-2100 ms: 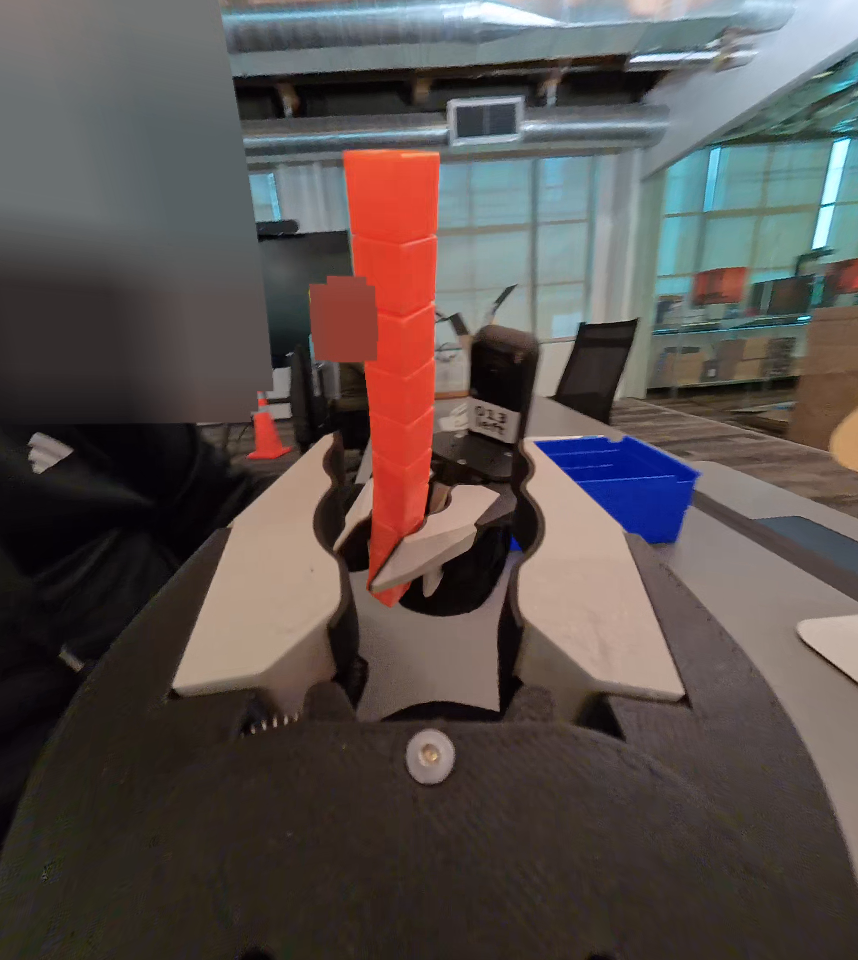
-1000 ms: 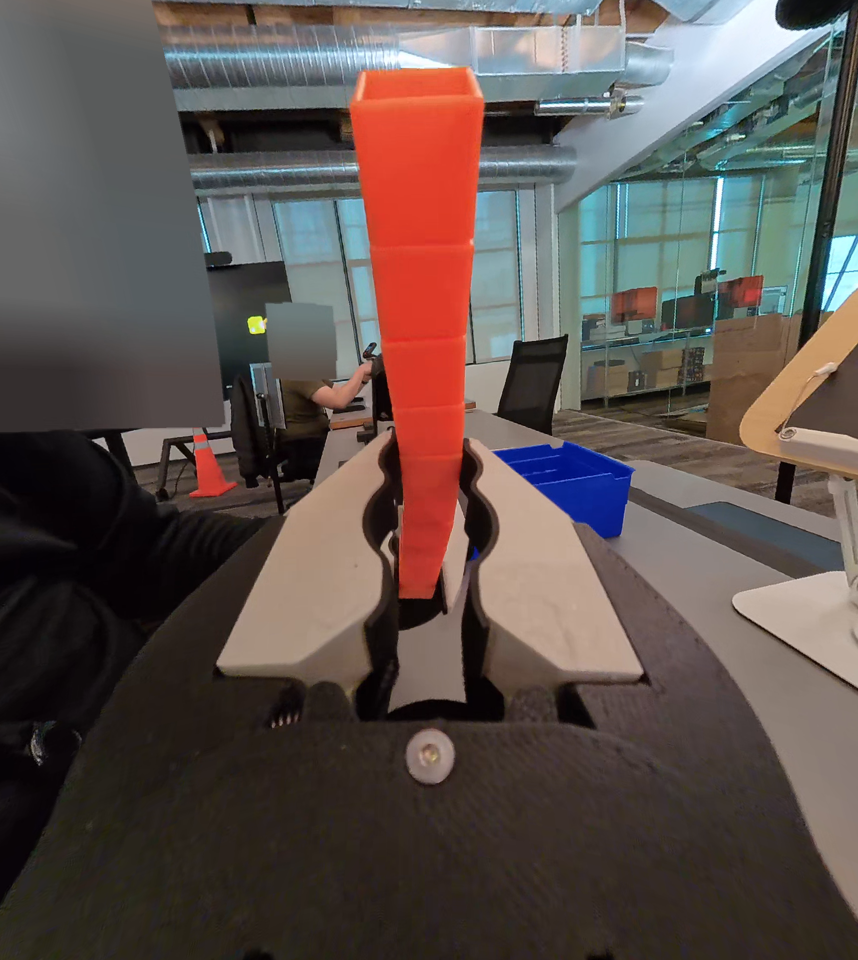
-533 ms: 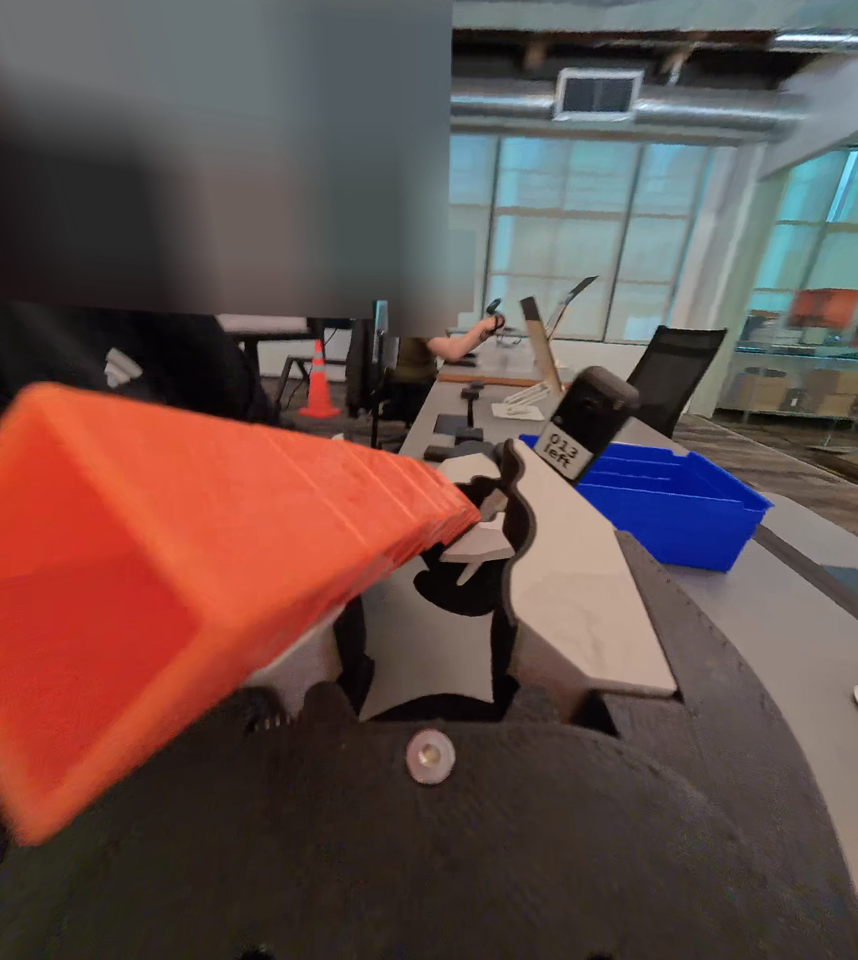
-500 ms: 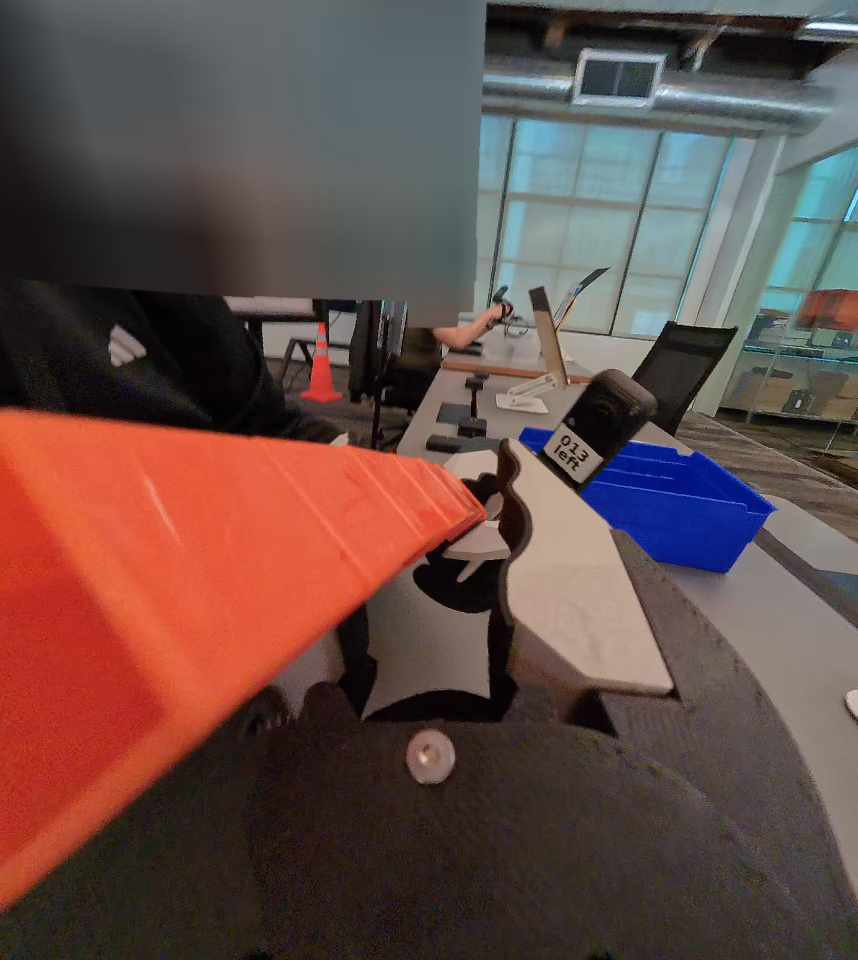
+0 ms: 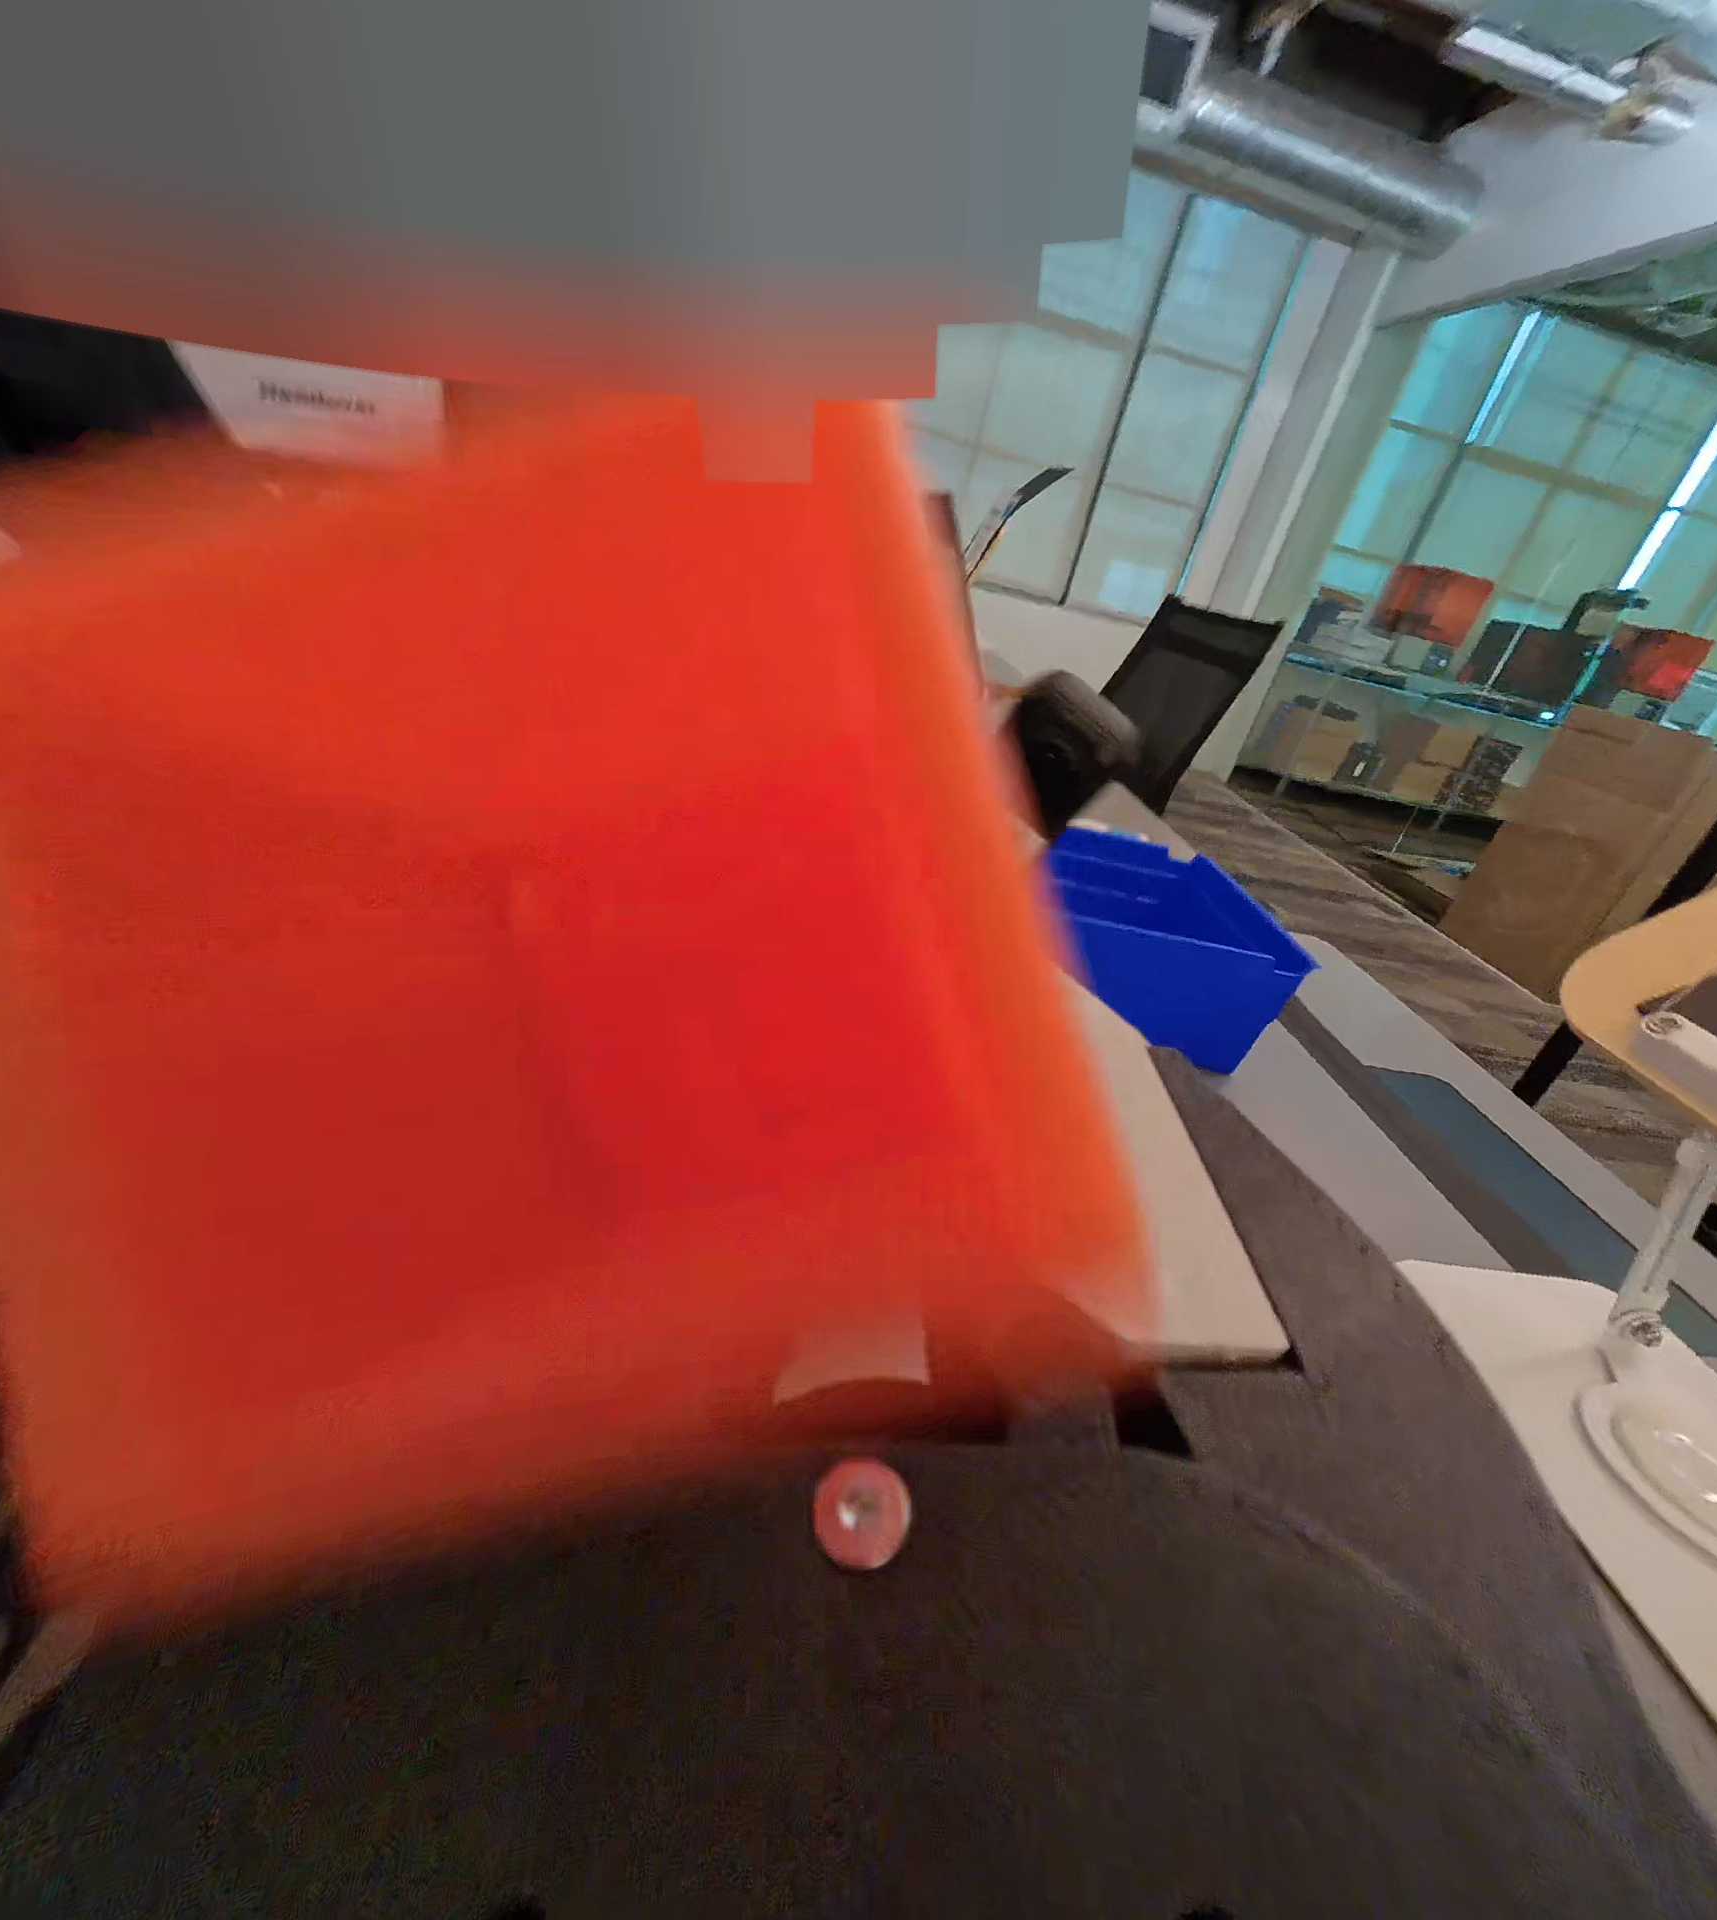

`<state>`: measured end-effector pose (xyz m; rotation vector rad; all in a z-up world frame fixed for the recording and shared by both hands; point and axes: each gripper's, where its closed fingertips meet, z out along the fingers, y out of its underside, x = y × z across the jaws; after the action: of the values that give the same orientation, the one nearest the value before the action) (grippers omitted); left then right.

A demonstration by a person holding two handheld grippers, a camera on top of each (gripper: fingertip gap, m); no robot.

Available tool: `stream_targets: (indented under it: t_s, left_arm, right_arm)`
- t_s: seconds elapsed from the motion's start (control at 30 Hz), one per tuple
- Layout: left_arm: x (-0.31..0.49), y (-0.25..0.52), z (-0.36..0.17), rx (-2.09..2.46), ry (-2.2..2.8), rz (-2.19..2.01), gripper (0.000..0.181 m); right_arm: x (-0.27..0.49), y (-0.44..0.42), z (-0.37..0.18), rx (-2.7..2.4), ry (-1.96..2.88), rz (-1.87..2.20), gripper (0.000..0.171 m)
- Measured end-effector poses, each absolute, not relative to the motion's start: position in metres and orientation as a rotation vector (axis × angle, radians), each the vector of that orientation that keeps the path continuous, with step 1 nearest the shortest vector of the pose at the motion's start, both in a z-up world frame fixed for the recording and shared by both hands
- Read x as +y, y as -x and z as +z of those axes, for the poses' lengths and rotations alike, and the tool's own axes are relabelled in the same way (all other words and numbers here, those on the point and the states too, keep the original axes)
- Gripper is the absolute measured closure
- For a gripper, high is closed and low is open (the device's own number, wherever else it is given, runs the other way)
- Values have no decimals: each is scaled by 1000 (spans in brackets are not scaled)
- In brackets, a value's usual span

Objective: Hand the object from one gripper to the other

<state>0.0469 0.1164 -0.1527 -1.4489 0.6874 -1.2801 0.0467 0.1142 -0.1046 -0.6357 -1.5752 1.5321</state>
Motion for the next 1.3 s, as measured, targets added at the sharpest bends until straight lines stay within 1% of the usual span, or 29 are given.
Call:
stream_targets:
  t_s: [0.03, 0.13, 0.2, 0.27, 0.33, 0.4, 0.43, 0.6, 0.8, 1.1, 1.3]
  left_arm:
    - [120, -43, -148, 681, 1435, -1171, 112]
    - [129, -38, -145, 687, 1456, -877, 111]
    - [132, -43, -154, 715, 1503, -798, 111]
    - [138, -44, -162, 703, 1527, -721, 121]
    - [137, -43, -153, 644, 1458, -735, 139]
    - [136, -38, -144, 578, 1401, -771, 148]
    - [135, -37, -143, 567, 1383, -788, 159]
    - [132, -32, -136, 554, 1345, -780, 161]
    - [124, -38, -135, 694, 1380, -746, 161]
    - [131, -42, -148, 770, 1545, -654, 161]
    - [133, -40, -160, 874, 1682, -510, 161]
  right_arm:
    - [120, -46, -101, -1520, 664, 1564, 150]
    - [131, -45, -96, -1383, 716, 1682, 150]
    - [135, -43, -94, -1311, 738, 1739, 150]
    - [135, -41, -94, -1276, 742, 1777, 150]
    - [135, -41, -92, -1240, 744, 1810, 150]
    - [136, -41, -90, -1207, 744, 1826, 150]
    - [137, -41, -89, -1187, 748, 1846, 150]
    - [140, -40, -93, -1109, 769, 1957, 151]
    - [139, -42, -93, -1099, 756, 2056, 150]
    - [139, -42, -95, -1158, 780, 1995, 151]
    - [134, -40, -100, -1296, 795, 1864, 151]
